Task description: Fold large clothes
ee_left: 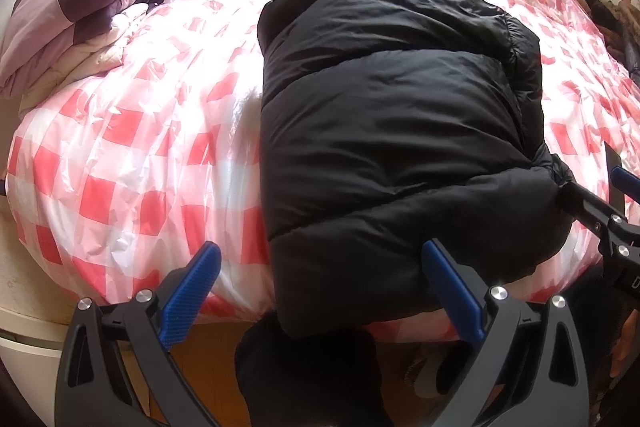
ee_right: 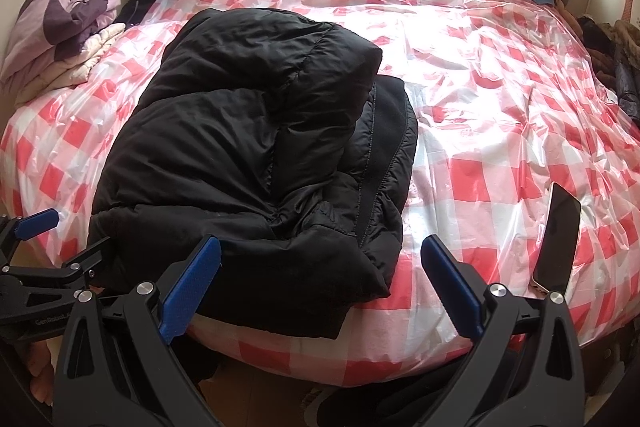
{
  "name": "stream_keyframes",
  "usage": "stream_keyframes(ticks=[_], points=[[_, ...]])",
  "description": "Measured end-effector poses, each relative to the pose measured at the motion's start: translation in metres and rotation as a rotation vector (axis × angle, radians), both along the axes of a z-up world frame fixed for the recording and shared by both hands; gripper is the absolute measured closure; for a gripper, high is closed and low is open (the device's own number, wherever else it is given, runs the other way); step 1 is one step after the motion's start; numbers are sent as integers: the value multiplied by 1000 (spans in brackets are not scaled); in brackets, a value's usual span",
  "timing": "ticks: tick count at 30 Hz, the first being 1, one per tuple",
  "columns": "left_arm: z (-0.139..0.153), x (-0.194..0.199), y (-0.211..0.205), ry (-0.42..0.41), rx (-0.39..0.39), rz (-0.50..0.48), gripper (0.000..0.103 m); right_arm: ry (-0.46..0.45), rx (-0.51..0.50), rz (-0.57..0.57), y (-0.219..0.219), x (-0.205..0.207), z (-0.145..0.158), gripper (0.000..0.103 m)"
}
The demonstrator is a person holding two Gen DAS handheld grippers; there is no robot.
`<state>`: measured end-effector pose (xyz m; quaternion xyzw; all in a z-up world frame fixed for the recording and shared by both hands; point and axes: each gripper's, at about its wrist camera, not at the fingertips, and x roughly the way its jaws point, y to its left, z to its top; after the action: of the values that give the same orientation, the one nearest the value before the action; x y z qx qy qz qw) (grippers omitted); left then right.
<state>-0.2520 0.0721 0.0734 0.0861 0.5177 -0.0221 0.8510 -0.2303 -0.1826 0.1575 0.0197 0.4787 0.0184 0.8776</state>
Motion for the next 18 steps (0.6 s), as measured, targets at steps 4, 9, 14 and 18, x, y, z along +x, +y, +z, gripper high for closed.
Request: stream_keyframes(ticks=[4, 9, 14, 18], points=[[0, 0, 0, -3, -3, 0, 7, 0, 0, 1, 0, 0, 0, 6], [0, 0, 1, -3, -6, 2, 7, -1, 2, 0, 0, 0, 0, 6], [6, -5, 3, -71, -57, 6, 7, 0, 6, 3, 2, 0, -1, 6], [22, -18, 0, -207, -29, 10, 7, -1, 8, 5, 2, 0, -2, 6]])
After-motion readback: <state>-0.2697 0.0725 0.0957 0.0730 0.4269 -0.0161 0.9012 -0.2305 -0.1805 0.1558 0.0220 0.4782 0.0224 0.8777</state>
